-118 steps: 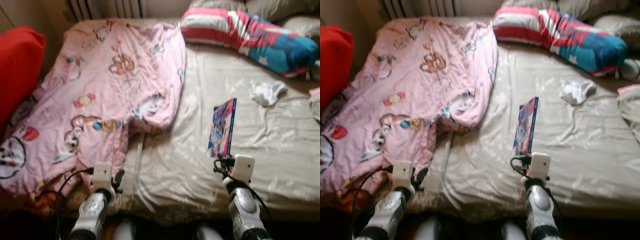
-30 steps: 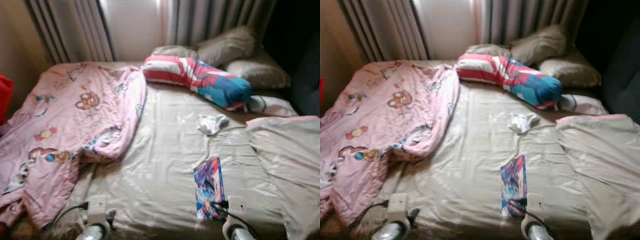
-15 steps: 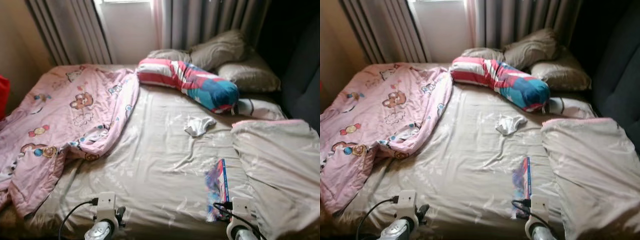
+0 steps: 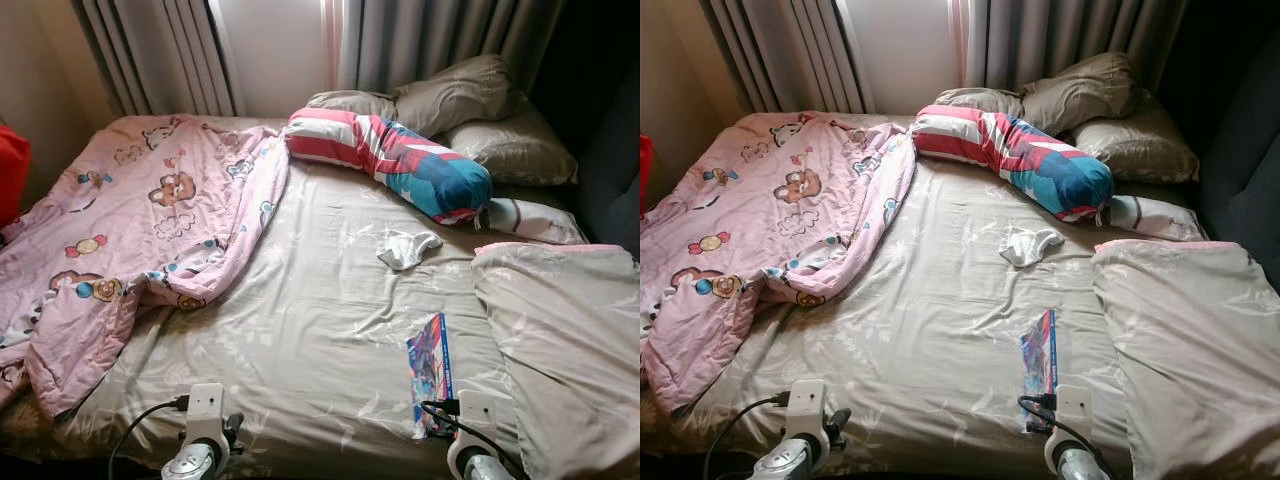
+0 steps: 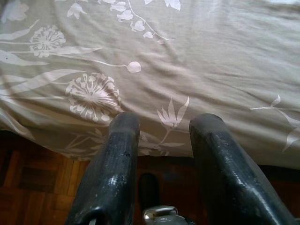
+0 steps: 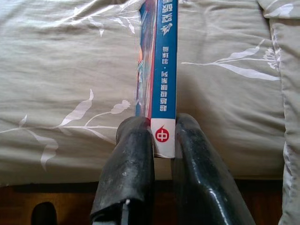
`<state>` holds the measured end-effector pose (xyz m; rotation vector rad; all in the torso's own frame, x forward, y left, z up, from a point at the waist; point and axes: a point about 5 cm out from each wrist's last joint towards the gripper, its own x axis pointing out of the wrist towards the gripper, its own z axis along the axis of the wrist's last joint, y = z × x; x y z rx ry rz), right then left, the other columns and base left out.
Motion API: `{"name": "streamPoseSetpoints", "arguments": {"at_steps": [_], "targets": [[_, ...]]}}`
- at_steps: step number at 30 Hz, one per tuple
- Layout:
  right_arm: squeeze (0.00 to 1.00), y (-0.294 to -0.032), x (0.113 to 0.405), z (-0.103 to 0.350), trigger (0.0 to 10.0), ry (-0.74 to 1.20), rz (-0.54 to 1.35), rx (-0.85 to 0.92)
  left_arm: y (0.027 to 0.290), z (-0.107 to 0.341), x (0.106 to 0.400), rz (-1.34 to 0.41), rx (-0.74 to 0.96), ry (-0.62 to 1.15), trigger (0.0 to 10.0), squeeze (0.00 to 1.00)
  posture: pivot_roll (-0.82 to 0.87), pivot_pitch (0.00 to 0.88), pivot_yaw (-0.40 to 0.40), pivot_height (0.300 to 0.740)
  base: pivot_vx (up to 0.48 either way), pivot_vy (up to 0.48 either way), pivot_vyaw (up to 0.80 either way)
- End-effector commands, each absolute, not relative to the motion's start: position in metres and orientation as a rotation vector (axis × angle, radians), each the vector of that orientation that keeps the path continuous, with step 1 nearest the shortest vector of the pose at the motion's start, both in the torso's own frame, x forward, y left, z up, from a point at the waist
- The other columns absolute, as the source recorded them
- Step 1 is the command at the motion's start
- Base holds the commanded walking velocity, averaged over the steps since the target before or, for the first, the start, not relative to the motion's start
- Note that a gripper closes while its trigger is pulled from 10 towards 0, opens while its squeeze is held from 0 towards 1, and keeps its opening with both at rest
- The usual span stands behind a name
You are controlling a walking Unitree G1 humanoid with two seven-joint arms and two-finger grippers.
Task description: Clean up the room
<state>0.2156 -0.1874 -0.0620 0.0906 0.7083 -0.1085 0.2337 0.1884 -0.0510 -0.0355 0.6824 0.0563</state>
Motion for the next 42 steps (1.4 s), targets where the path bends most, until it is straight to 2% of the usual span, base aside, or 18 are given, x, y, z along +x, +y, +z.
{"name": "streamPoseSetpoints", "arguments": {"at_steps": [1, 8, 36, 42], "targets": [[0.00, -0.1891, 0.2250, -0.0550, 10.0, 0.660, -0.113, 0.091, 0.1905, -0.0527, 0.2306, 0.055, -0.022, 0.689, 10.0, 0.00, -0.07, 0.029, 0.000, 0.740, 0.000, -0.259, 0.00], [0.00, -0.1894, 0.2259, -0.0543, 10.0, 0.655, -0.107, 0.083, 0.1899, -0.0527, 0.2305, 0.056, -0.023, 0.688, 10.0, 0.00, -0.06, 0.030, -0.002, 0.740, 0.000, -0.299, -0.46], [0.00, -0.1864, 0.2292, -0.0528, 10.0, 0.650, -0.096, 0.091, 0.1892, -0.0512, 0.2326, 0.065, -0.060, 0.674, 10.0, 0.00, -0.06, 0.034, -0.005, 0.740, 0.000, 0.000, 0.00], [0.00, -0.1867, 0.2295, -0.0525, 10.0, 0.650, -0.095, 0.089, 0.1900, -0.0524, 0.2307, 0.070, -0.064, 0.680, 10.0, 0.00, -0.06, 0.036, -0.007, 0.740, 0.000, 0.000, -0.59]]}}
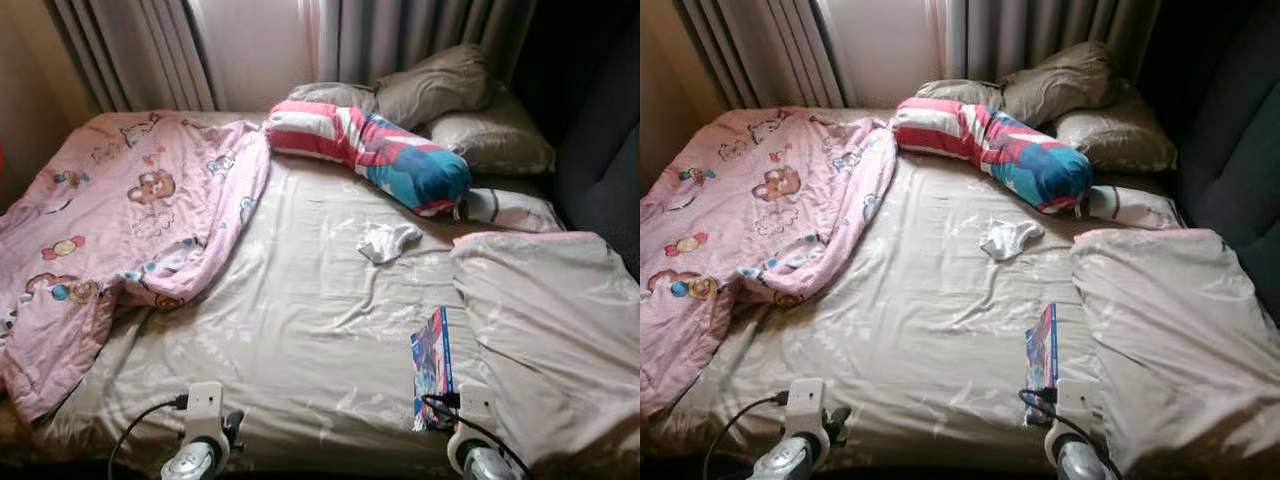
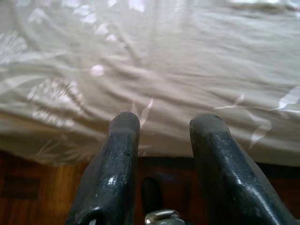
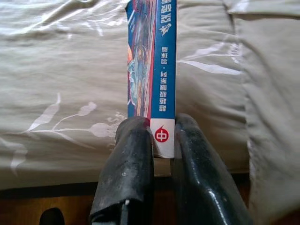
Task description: Clean up the room
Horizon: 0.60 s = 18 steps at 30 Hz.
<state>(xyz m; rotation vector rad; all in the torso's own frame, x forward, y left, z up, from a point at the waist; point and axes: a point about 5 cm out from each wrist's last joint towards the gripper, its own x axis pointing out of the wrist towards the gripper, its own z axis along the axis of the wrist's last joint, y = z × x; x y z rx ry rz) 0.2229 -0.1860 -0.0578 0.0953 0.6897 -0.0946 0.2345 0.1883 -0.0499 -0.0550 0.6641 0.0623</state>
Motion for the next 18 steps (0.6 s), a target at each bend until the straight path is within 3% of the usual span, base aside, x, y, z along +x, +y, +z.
{"name": "streamPoseSetpoints", "arguments": {"at_steps": [1, 4, 18], "targets": [[0.00, -0.1861, 0.2308, -0.0517, 10.0, 0.645, -0.094, 0.090, 0.1900, -0.0524, 0.2308, 0.071, -0.066, 0.680, 10.0, 0.00, -0.06, 0.036, -0.007, 0.740, 0.000, 0.000, 0.00], [0.00, -0.1856, 0.2314, -0.0514, 10.0, 0.643, -0.093, 0.094, 0.1900, -0.0524, 0.2308, 0.072, -0.067, 0.679, 10.0, 0.00, -0.06, 0.036, -0.007, 0.740, 0.000, 0.000, 0.00], [0.00, -0.1831, 0.2355, -0.0483, 10.0, 0.621, -0.075, 0.097, 0.1896, -0.0527, 0.2302, 0.073, -0.072, 0.676, 10.0, 0.00, -0.06, 0.041, -0.012, 0.740, 0.252, 0.000, 0.00]]}}
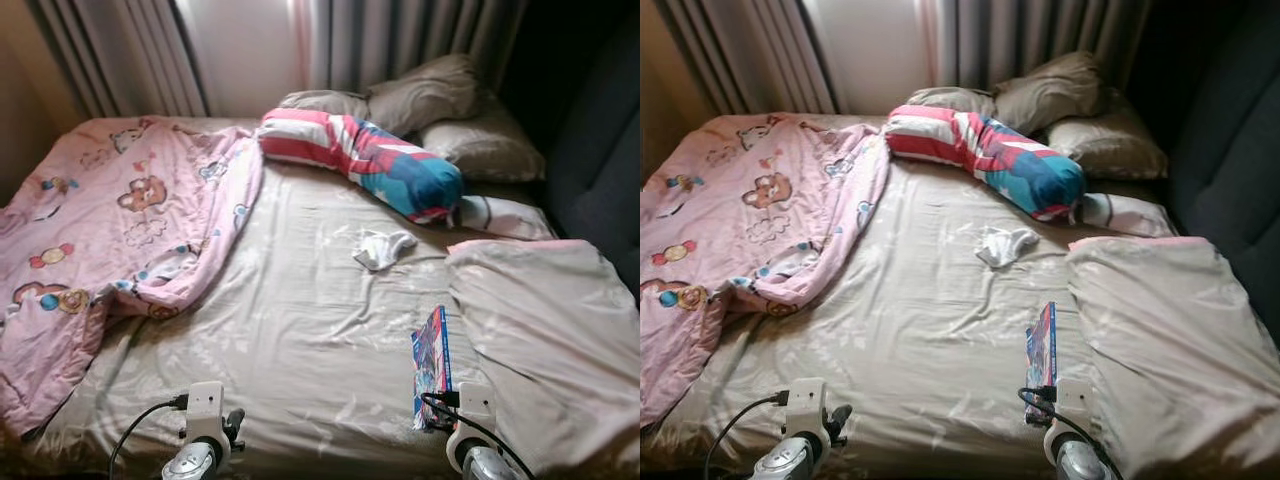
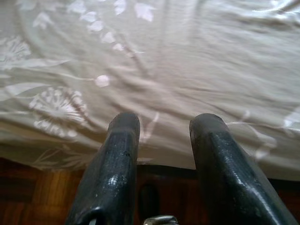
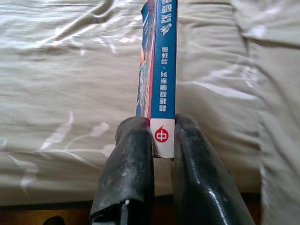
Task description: Clean up the room
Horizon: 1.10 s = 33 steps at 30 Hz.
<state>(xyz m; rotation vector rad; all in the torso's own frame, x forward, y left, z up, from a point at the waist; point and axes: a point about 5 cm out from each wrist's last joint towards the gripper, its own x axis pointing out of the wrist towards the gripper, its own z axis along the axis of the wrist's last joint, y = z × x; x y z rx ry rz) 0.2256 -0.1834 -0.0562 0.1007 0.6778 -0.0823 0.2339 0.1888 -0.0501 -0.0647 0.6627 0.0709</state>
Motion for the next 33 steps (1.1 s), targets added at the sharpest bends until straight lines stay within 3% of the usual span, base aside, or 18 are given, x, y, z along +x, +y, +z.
{"name": "streamPoseSetpoints", "arguments": {"at_steps": [1, 8, 33], "targets": [[0.00, -0.1832, 0.2355, -0.0483, 10.0, 0.621, -0.075, 0.097, 0.1896, -0.0527, 0.2301, 0.073, -0.072, 0.677, 10.0, 0.00, -0.06, 0.041, -0.012, 0.740, 0.285, 0.000, 0.00], [0.00, -0.1836, 0.2356, -0.0482, 10.0, 0.619, -0.078, 0.096, 0.1899, -0.0529, 0.2297, 0.075, -0.073, 0.676, 10.0, 0.00, -0.06, 0.042, -0.013, 0.740, 0.273, 0.000, 0.00], [0.00, -0.1855, 0.2444, -0.0416, 10.0, 0.584, -0.089, 0.146, 0.1906, -0.0525, 0.2300, 0.066, -0.065, 0.675, 10.0, 0.00, -0.06, 0.045, -0.007, 0.740, 0.000, 0.000, 0.00]]}}
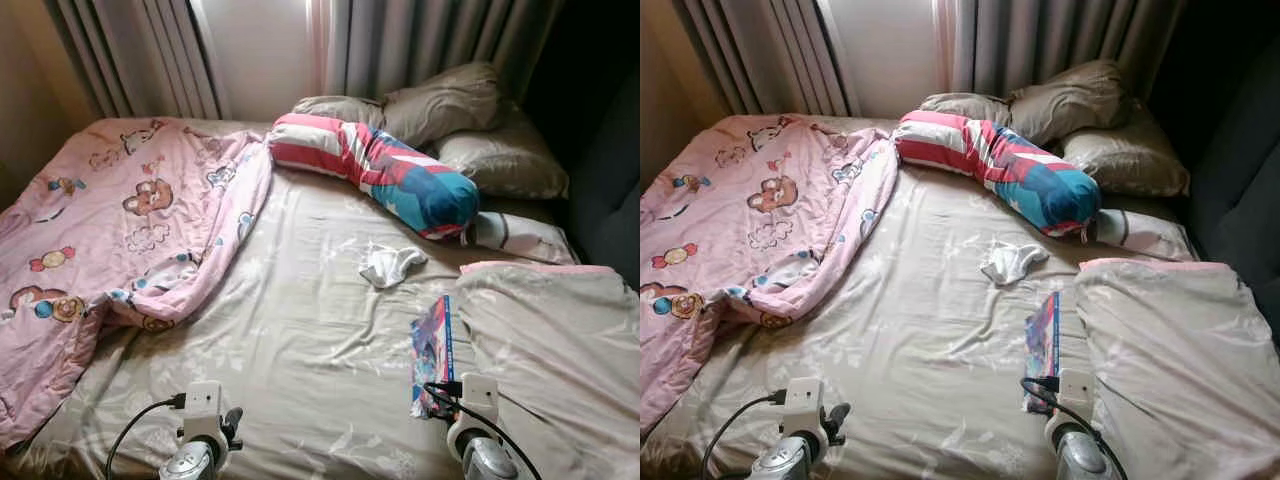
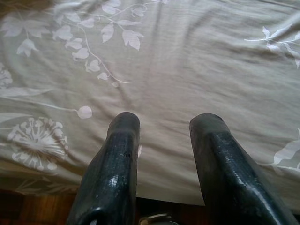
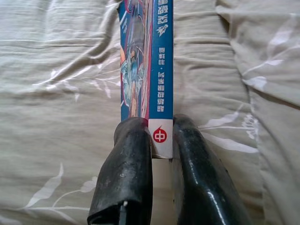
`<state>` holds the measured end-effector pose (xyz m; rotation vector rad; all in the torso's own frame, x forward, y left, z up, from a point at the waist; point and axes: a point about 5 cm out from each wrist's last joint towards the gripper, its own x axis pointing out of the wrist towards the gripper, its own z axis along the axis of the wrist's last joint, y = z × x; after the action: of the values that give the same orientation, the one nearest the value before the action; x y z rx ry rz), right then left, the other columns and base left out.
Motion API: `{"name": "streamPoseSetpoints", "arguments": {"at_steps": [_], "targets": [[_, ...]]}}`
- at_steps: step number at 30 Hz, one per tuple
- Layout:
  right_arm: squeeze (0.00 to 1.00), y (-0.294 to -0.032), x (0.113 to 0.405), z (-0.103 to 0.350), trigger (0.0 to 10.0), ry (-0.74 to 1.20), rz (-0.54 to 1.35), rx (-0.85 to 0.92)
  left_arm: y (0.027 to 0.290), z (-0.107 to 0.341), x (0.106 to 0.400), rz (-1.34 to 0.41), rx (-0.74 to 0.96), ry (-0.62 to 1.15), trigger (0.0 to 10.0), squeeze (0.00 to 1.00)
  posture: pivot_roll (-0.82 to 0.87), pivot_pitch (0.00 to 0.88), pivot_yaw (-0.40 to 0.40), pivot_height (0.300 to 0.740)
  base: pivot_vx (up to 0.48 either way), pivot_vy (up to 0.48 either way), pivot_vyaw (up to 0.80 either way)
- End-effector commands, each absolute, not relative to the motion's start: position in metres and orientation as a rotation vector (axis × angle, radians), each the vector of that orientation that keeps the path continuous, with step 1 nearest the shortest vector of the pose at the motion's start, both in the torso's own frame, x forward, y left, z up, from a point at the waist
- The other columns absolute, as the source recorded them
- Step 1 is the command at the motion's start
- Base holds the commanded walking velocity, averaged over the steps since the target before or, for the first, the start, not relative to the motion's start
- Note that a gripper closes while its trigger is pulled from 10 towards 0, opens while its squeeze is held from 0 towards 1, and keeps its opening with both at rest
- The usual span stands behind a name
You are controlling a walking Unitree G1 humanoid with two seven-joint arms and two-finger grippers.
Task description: Clean up the room
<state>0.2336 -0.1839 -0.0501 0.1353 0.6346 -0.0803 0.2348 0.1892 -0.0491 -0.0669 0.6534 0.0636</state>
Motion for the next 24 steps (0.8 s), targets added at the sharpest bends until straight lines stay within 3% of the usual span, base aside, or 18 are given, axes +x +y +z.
{"name": "streamPoseSetpoints", "arguments": {"at_steps": [1, 24], "targets": [[0.00, -0.1855, 0.2444, -0.0416, 10.0, 0.584, -0.089, 0.146, 0.1906, -0.0525, 0.2300, 0.066, -0.065, 0.675, 10.0, 0.00, -0.06, 0.045, -0.007, 0.740, 0.000, 0.000, 0.00], [0.00, -0.1860, 0.2427, -0.0444, 10.0, 0.625, -0.088, 0.144, 0.1911, -0.0525, 0.2298, 0.062, -0.055, 0.677, 10.0, 0.00, -0.06, 0.048, -0.003, 0.730, 0.000, 0.000, 0.00]]}}
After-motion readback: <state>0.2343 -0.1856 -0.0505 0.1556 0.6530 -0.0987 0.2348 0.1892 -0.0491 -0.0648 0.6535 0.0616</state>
